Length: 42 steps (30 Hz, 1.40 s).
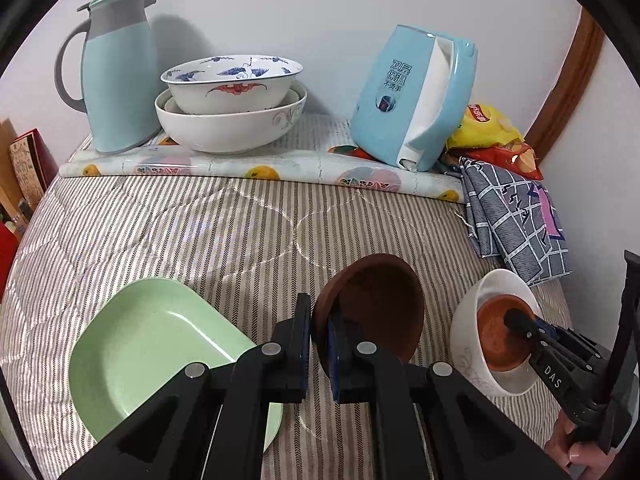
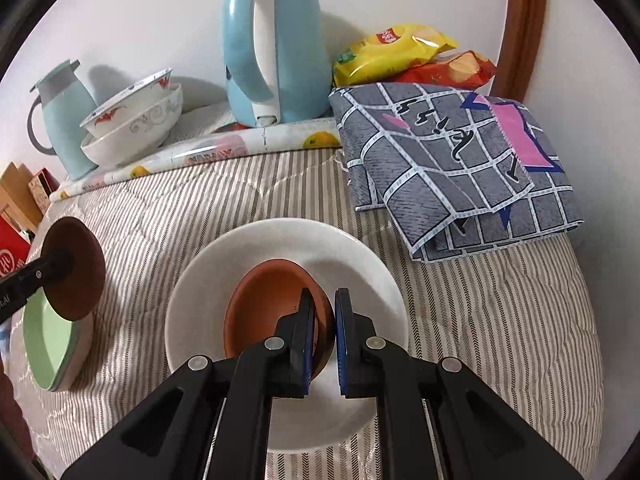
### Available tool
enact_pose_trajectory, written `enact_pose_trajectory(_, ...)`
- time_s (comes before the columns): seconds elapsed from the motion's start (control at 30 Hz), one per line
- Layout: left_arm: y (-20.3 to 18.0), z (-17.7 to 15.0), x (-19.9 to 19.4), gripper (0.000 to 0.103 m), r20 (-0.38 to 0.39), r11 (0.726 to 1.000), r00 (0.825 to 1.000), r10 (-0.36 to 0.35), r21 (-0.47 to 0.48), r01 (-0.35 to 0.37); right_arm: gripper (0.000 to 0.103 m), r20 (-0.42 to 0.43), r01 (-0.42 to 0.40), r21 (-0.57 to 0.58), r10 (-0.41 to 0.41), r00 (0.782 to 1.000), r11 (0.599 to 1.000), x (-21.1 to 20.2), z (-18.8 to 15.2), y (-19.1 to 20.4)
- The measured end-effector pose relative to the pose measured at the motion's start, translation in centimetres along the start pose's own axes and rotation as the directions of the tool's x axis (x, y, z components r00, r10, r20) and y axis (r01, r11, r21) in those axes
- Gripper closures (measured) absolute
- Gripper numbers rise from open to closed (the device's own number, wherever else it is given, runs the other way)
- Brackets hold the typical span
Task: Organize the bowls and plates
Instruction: 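Lower the small terracotta dish into the white bowl and open the right gripper, then lower the brown clay dish into the white bowl and open the left gripper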
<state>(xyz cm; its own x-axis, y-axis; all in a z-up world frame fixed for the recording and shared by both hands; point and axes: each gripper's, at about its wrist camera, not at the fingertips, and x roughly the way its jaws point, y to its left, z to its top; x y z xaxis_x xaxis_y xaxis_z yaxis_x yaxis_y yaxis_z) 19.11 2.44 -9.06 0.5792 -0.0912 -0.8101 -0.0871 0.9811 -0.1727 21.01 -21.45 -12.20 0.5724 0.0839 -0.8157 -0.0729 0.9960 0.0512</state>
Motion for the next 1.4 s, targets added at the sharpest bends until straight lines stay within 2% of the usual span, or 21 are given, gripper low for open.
enact_pose_trajectory(0.37,0.1,0.2,1.1,0.095,-0.019,1.0,1.0,-0.001,0.003,0.001,0.093,-0.026,-0.009,0.006,0.009,1.0,1.0,1.0,0.2,0.0)
enact_pose_trajectory(0.57,0.3,0.2,1.7,0.095,-0.032,1.0,0.999,-0.004,0.001,0.004,0.093,-0.05,0.038,-0.038,-0.04,0.998,0.999,1.8,0.2,0.4)
enact_pose_trajectory(0.73,0.5,0.2,2.2,0.095,-0.044,1.0,0.999,-0.003,-0.003,0.002,0.092,-0.072,0.038,-0.044,-0.041,0.997,0.998,2.2,0.2,0.3)
enact_pose_trajectory(0.97,0.5,0.1,2.2,0.095,-0.05,1.0,0.999,-0.007,-0.005,0.007,0.086,-0.098,0.085,-0.12,-0.097,0.99,0.989,2.6,0.1,1.3)
enact_pose_trajectory(1.03,0.5,0.1,2.2,0.095,-0.048,1.0,0.999,-0.006,-0.007,0.006,0.081,-0.1,0.084,-0.118,-0.096,0.99,0.989,2.5,0.1,1.3)
enact_pose_trajectory(1.1,0.5,0.1,2.1,0.095,-0.049,1.0,0.999,-0.006,-0.008,0.005,0.071,-0.101,0.072,-0.121,-0.085,0.991,0.99,2.4,0.0,1.6)
enact_pose_trajectory(1.2,0.5,0.1,1.9,0.095,-0.045,1.0,0.999,-0.003,-0.004,0.003,0.064,-0.093,0.079,-0.12,-0.09,0.992,0.99,2.2,0.0,1.9)
enact_pose_trajectory(1.4,-0.1,0.2,0.8,0.095,-0.03,1.0,0.999,-0.011,0.005,0.011,0.062,-0.065,0.051,-0.089,-0.057,0.996,0.995,0.6,0.1,1.5)
